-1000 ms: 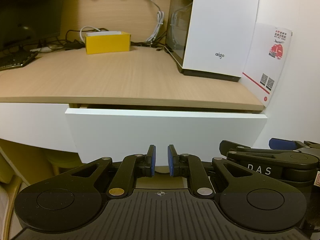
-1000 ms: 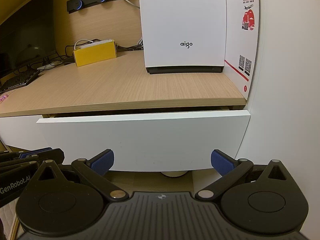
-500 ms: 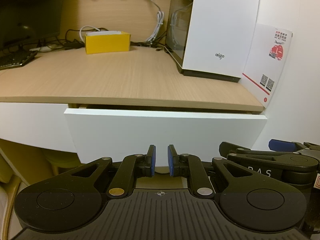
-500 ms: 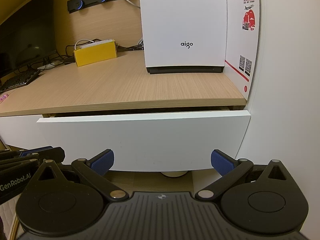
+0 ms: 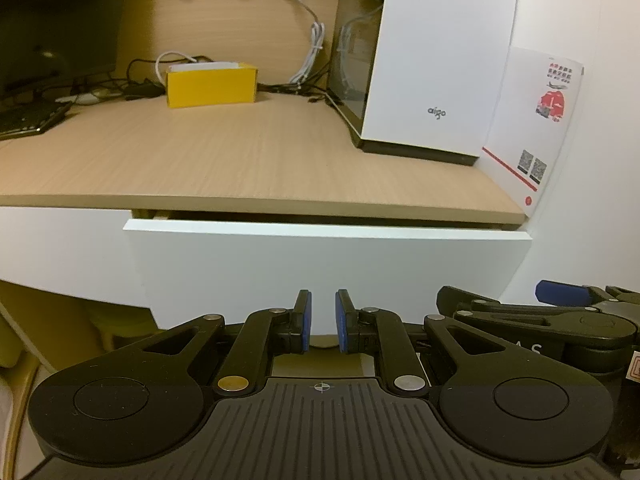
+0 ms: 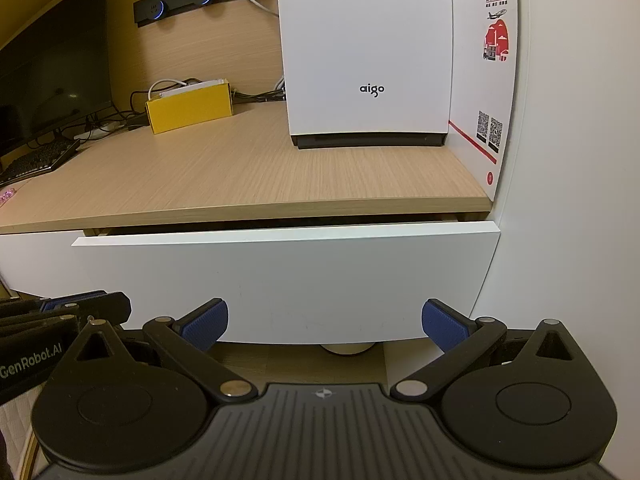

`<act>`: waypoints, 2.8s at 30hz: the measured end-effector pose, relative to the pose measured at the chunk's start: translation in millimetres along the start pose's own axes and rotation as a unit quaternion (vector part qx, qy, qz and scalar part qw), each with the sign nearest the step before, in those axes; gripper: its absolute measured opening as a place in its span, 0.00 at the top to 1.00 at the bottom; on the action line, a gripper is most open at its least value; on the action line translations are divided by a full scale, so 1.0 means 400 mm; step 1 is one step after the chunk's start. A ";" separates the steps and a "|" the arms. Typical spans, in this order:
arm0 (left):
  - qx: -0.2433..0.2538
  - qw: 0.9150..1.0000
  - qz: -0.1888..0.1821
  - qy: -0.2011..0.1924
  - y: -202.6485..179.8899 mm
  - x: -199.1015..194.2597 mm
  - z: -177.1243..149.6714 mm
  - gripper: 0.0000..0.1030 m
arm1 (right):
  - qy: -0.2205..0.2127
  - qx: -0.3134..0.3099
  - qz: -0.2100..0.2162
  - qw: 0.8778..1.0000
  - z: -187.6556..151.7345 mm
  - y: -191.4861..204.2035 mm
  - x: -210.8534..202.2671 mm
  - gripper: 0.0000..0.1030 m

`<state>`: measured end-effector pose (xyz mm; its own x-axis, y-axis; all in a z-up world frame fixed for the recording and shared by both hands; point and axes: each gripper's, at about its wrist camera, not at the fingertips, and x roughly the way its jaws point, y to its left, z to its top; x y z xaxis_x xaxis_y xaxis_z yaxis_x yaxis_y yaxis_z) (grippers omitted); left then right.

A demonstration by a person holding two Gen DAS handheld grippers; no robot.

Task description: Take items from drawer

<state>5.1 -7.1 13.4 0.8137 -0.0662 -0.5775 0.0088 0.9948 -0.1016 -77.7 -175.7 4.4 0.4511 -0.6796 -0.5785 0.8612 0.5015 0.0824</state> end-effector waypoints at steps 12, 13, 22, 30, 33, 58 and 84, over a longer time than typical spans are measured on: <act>-0.004 1.000 -0.020 0.006 0.020 0.002 0.009 0.85 | 0.004 0.012 -0.012 1.000 0.003 -0.006 0.005 0.00; -0.004 1.000 -0.022 0.006 0.022 0.002 0.008 0.85 | 0.005 0.015 -0.014 1.000 0.004 -0.007 0.006 0.00; -0.019 1.000 -0.022 -0.001 0.077 0.012 0.021 0.85 | 0.008 0.016 -0.044 0.999 0.016 0.005 0.025 0.00; -0.043 0.999 -0.010 0.000 0.182 0.035 0.056 0.85 | 0.015 0.021 -0.076 0.997 0.050 0.022 0.084 0.00; -0.051 0.999 -0.001 -0.009 0.221 0.043 0.086 0.85 | 0.013 0.018 -0.078 0.997 0.067 0.042 0.103 0.00; -0.042 0.999 0.006 0.021 0.408 0.137 0.206 0.84 | 0.013 0.005 -0.105 0.994 0.208 0.132 0.307 0.00; -0.082 0.992 0.014 0.090 0.458 0.226 0.213 0.84 | 0.031 0.024 -0.132 0.990 0.184 0.116 0.319 0.00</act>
<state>129.8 175.8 11.6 0.6945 -0.0656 -0.7165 -0.1190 0.9716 -0.2043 37.2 -278.4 -6.0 0.1944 -0.7493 -0.6331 0.9581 0.2835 -0.0414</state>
